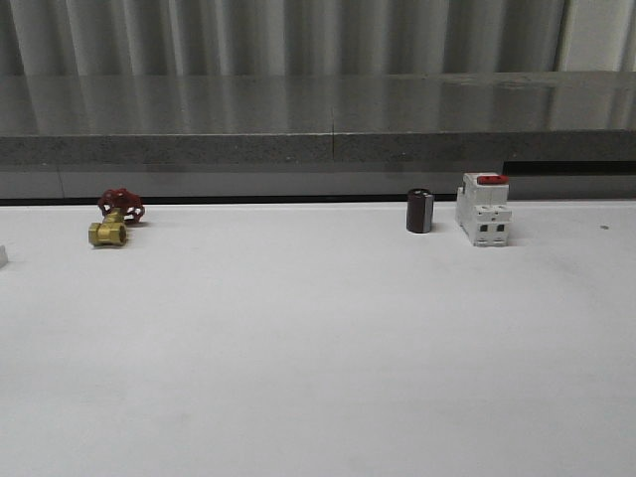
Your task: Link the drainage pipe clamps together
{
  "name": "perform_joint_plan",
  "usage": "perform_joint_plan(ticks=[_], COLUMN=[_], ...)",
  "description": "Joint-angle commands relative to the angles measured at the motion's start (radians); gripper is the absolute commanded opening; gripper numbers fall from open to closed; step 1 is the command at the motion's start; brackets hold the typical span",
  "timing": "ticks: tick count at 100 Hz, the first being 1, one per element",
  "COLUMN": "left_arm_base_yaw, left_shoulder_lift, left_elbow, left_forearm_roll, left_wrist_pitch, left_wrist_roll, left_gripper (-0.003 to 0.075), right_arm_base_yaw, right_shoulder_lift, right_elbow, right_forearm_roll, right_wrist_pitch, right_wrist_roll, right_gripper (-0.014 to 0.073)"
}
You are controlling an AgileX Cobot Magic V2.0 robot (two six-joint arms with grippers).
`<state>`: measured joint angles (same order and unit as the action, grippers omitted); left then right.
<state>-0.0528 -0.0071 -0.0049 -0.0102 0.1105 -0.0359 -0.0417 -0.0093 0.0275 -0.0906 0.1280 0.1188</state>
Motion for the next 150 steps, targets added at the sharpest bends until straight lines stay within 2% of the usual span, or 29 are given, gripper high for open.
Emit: perform_joint_plan(ticks=[1,27,41,65,90,99,114,121,127,150], left_arm_base_yaw=[0.004,0.004,0.004,0.004,0.004,0.004,0.004,0.004,0.006,0.047], left_shoulder_lift=[-0.031,-0.031,-0.031,0.064,0.325,0.448,0.637,0.723,0.803,1.087], left_elbow=[0.035,0.03,-0.032,-0.261,-0.462,-0.522,-0.606,-0.642,-0.679,-0.868], left_forearm_roll=[-0.001,-0.001,0.028,0.033,0.037,0.037,0.04,0.061,0.067,0.074], left_wrist_pitch=[-0.084,-0.11,-0.093,0.176,0.4,0.448,0.427,0.41,0.412,0.475], left_wrist_roll=[-0.006,-0.006,-0.006,-0.006,-0.006,-0.006,-0.006,-0.006,-0.006,-0.006], left_gripper=[-0.002,-0.002,-0.002,-0.002,-0.0006,0.0097,0.0429,0.0533,0.0559,0.0512], right_arm_base_yaw=[0.001,0.001,0.001,0.001,0.001,0.001,0.001,0.001,0.001,0.001], right_shoulder_lift=[-0.02,-0.02,-0.02,-0.02,-0.02,-0.02,-0.02,-0.02,-0.02,-0.02], right_elbow=[-0.015,-0.015,-0.015,-0.015,-0.015,-0.015,-0.015,-0.015,-0.015,-0.015], right_forearm_roll=[-0.003,-0.003,-0.003,-0.003,-0.003,-0.003,-0.003,-0.003,-0.003,-0.003], right_wrist_pitch=[-0.076,-0.076,-0.076,-0.076,-0.076,-0.076,-0.076,-0.076,-0.076,-0.076], right_wrist_roll=[-0.009,-0.009,-0.009,-0.009,-0.009,-0.009,-0.009,-0.009,-0.009,-0.009], right_gripper=[-0.0068,-0.0068,-0.0068,-0.0068,-0.0068,-0.0068,-0.0068,-0.0068,-0.0068,-0.0068])
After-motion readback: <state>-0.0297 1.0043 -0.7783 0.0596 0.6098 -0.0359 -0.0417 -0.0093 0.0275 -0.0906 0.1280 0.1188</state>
